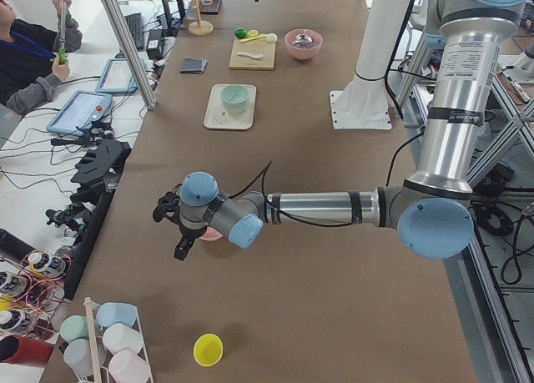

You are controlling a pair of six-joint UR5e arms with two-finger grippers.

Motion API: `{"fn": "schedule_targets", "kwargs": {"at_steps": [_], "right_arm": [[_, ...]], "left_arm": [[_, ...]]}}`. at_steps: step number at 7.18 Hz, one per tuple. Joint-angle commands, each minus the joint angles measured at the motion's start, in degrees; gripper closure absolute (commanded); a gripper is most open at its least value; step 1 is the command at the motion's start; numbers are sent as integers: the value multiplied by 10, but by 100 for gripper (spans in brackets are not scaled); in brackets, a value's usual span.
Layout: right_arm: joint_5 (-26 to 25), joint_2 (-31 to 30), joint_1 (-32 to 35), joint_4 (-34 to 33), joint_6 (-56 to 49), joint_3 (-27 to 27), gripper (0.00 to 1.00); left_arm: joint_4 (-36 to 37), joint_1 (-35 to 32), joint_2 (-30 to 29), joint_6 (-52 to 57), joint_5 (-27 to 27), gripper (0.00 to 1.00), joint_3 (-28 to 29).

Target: Stack pink bowl on green and place spoon

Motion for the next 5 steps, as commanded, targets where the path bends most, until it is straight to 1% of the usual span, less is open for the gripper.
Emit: {"fn": "schedule_targets", "kwargs": {"at_steps": [1, 2, 3, 4, 5], "right_arm": [[-1, -1, -21, 22, 32, -2, 0], [-1, -2, -21, 22, 32, -2, 0], [-1, -2, -21, 22, 32, -2, 0], [-1, -2, -21, 22, 32, -2, 0], [-1, -3, -21, 23, 32, -1, 0]], "left_arm": [[-65, 61, -9, -76, 33, 2, 44], [-91, 77, -9, -91, 51, 2, 63], [-99, 86, -9, -92, 53, 2, 68], [-100, 88, -9, -92, 53, 6, 68], [-103, 91, -9, -92, 53, 23, 70]]}}
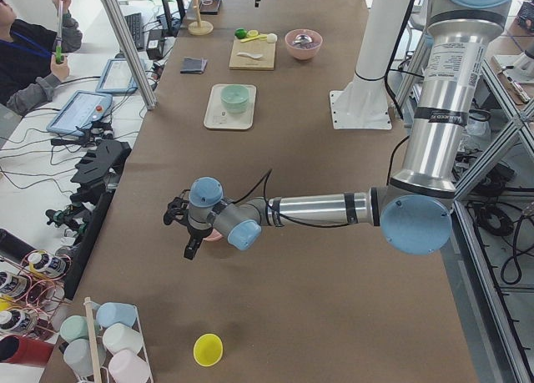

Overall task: Stack pink bowl on green and place spoon
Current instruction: 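Lower the left gripper onto the small pink bowl and grasp its rim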

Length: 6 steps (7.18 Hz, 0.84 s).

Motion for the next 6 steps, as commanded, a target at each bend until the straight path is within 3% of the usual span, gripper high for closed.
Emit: {"fn": "schedule_targets", "kwargs": {"at_steps": [1, 2, 4, 5, 6], "right_arm": [[0, -2, 0, 1, 0, 1, 0], [0, -3, 0, 1, 0, 2, 0], [0, -3, 0, 1, 0, 3, 0], [0, -4, 0, 1, 0, 3, 0], [0, -4, 0, 1, 0, 3, 0]], "left_arm": [[-9, 9, 0, -1, 0, 47, 4], [-9, 9, 0, -1, -2, 64, 3], [-9, 23, 0, -2, -3, 79, 0], [-9, 24, 0, -2, -5, 99, -3], [-9, 24, 0, -3, -9, 100, -11]]}}
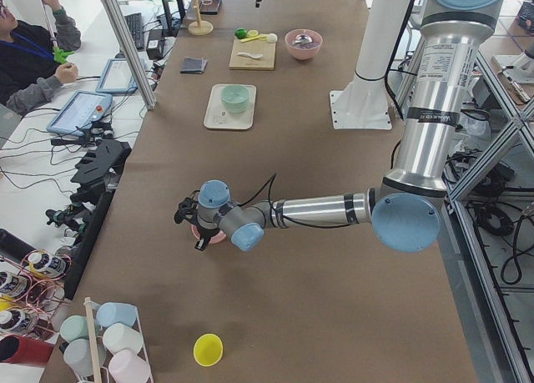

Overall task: Stack pink bowl on green and place spoon
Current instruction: 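Lower the left gripper onto the small pink bowl and grasp its rim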

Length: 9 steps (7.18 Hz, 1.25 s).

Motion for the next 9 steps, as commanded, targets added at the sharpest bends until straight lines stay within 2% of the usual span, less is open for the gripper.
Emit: {"fn": "schedule_targets", "kwargs": {"at_steps": [1, 3, 5, 6, 7, 8, 9], "right_arm": [[0, 0, 0, 0, 0, 1, 0], [1, 0, 0, 0, 0, 2, 0], [2, -1, 0, 0, 0, 4, 0], [2, -2, 0, 0, 0, 5, 0], [2, -3, 0, 0, 0, 5, 0], [3, -4, 0, 0, 0, 5, 0], [3, -4, 0, 0, 0, 5, 0]], "left_arm": [[1, 2, 0, -25, -25, 100, -33], [2, 2, -8, -150, -57, 100, -90], [5, 62, -24, -267, -52, 100, -157], [6, 95, -44, -346, -35, 100, -182], [9, 140, -48, -381, 13, 100, -210], [44, 179, -83, -438, 49, 100, -229], [128, 215, -130, -472, 85, 100, -259]]}}
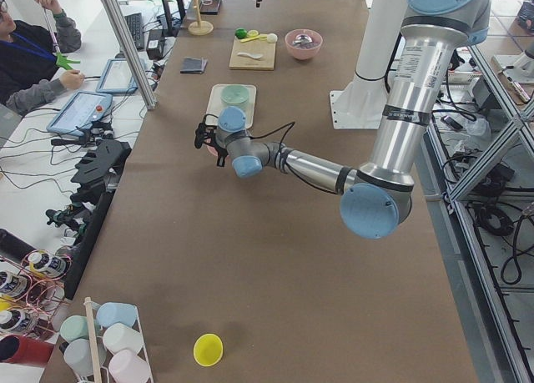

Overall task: Stack pink bowl on green and place spoon
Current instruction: 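Carry the pink bowl with the left gripper over the green bowl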

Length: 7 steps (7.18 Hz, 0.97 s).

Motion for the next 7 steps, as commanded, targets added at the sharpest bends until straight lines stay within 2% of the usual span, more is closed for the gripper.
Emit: {"fn": "schedule_targets", "kwargs": {"at_steps": [1, 3, 6, 7], "right_arm": [[1, -1, 0, 0, 0, 0, 0], [0, -1, 0, 0, 0, 0, 0], [2, -1, 0, 1, 0, 0, 0], [2, -6, 0, 24, 2, -3, 0]], "left_arm": [[164, 91, -105, -81, 90, 100, -50], [259, 136, -199, -124, 133, 100, -38], [274, 141, -262, -130, 162, 100, 33], [272, 141, -282, -129, 162, 100, 65]]}}
